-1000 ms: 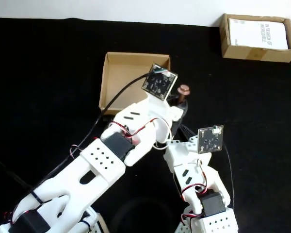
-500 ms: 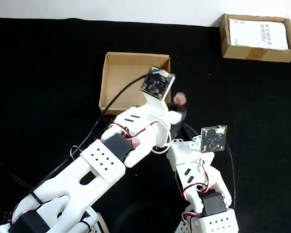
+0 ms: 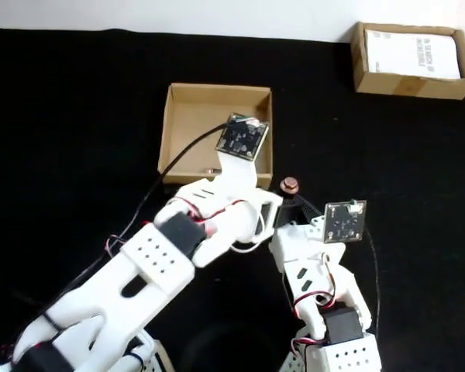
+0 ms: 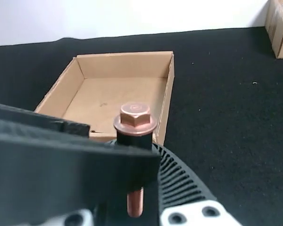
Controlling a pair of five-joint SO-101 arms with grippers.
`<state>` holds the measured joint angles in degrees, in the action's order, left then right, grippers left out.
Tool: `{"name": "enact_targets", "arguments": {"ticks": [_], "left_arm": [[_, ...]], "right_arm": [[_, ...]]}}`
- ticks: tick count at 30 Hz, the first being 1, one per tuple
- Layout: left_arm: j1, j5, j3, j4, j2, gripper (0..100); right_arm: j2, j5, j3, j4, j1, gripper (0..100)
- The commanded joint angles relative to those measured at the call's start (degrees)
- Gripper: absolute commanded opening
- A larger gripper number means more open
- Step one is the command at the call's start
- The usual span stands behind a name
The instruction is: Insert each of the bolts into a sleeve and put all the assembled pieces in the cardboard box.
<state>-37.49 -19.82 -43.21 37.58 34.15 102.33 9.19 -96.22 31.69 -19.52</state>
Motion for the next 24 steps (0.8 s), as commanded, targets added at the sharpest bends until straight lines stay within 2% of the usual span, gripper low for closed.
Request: {"name": "enact_targets", "arguments": {"ticks": [1, 3, 6, 9, 12, 17, 21, 24], "left_arm": [[-0.5, 0.3, 0.7, 2.8, 7.0, 23], [0.0, 1.3, 0.6, 5.8, 11.6, 14], [0.9, 7.3, 0.1, 11.4, 19.4, 0], [2.1, 10.8, -2.7, 14.8, 27.0, 2], [6.9, 12.4, -7.4, 14.7, 35.4, 1], [24.0, 14.9, -17.3, 13.4, 48.7, 1], [38.9, 17.6, -27.8, 6.3, 60.5, 1], [46.8, 20.1, -36.7, 1.6, 69.8, 1]], "right_arm": [[1.0, -0.4, -7.3, -0.1, 0.6, 0.7], [0.7, -0.4, -6.2, 0.0, 0.6, 0.7], [0.7, -0.3, -1.5, 0.0, 0.6, 0.7], [-1.6, -0.3, 4.5, 0.2, 0.6, 0.7], [-9.4, -0.3, 12.3, 3.1, 0.7, 0.7], [-27.3, -0.7, 27.2, 4.5, 2.0, 0.7], [-42.2, -1.0, 40.6, 4.5, 1.2, 0.7], [-53.4, -5.6, 49.1, 4.5, -0.6, 0.7]]}}
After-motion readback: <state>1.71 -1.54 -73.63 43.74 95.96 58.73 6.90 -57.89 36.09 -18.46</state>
